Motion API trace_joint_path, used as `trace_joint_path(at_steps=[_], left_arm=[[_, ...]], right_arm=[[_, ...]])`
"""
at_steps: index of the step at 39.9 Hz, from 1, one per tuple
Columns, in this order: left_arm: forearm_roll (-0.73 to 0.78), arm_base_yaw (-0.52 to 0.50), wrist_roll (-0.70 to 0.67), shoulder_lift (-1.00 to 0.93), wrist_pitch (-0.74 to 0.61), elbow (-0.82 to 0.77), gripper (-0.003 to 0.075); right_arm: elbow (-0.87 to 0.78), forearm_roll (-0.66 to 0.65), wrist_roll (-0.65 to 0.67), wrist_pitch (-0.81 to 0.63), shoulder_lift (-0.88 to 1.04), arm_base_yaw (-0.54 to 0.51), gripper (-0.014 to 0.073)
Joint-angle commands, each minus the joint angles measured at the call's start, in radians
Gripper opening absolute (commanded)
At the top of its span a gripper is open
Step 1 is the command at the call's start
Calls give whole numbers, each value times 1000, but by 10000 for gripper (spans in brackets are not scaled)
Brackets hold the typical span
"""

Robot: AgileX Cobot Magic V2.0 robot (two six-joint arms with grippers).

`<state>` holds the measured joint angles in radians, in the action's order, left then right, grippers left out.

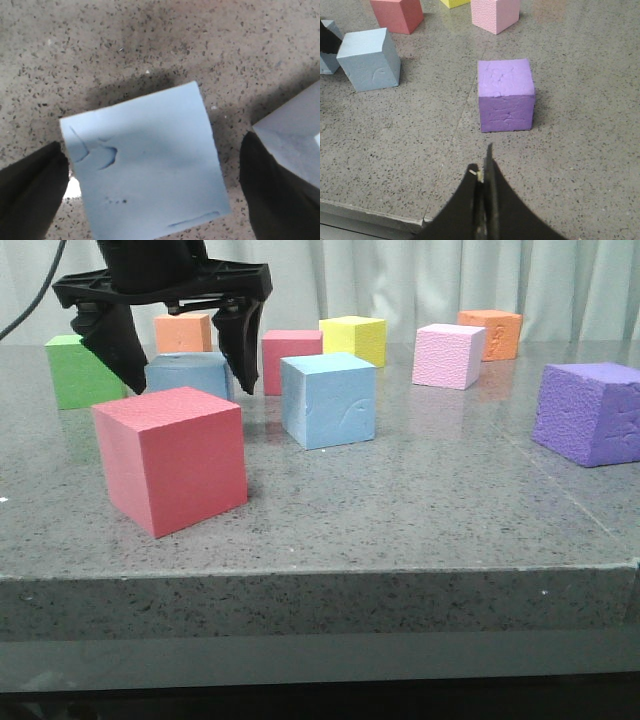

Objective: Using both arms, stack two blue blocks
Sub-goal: 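Grasp the farther light blue cube with the left gripper, then lift the light blue cube and carry it over the placed blue cube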

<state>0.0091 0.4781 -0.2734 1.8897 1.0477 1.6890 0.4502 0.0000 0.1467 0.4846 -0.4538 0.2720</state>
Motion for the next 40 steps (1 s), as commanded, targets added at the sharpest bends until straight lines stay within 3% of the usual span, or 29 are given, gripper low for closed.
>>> trace_joint_path(at_steps=[1,9,12,27,40], left_arm=[[3,8,-13,-51,-17,41,582],[3,8,-13,-51,-17,41,372],[3,8,-13,-51,-14,42,333],[9,15,0,-55,146,245,327],[6,107,39,-55,213,371,327]], right_arm=[[25,-18,-12,-77,-2,-5,-67],[25,-18,-12,-78,-2,-5,-67],[25,-18,-12,-78,-2,-5,-67],[25,-18,-12,-78,-2,-5,-67],[25,-18,-12,-78,-2,-5,-67]])
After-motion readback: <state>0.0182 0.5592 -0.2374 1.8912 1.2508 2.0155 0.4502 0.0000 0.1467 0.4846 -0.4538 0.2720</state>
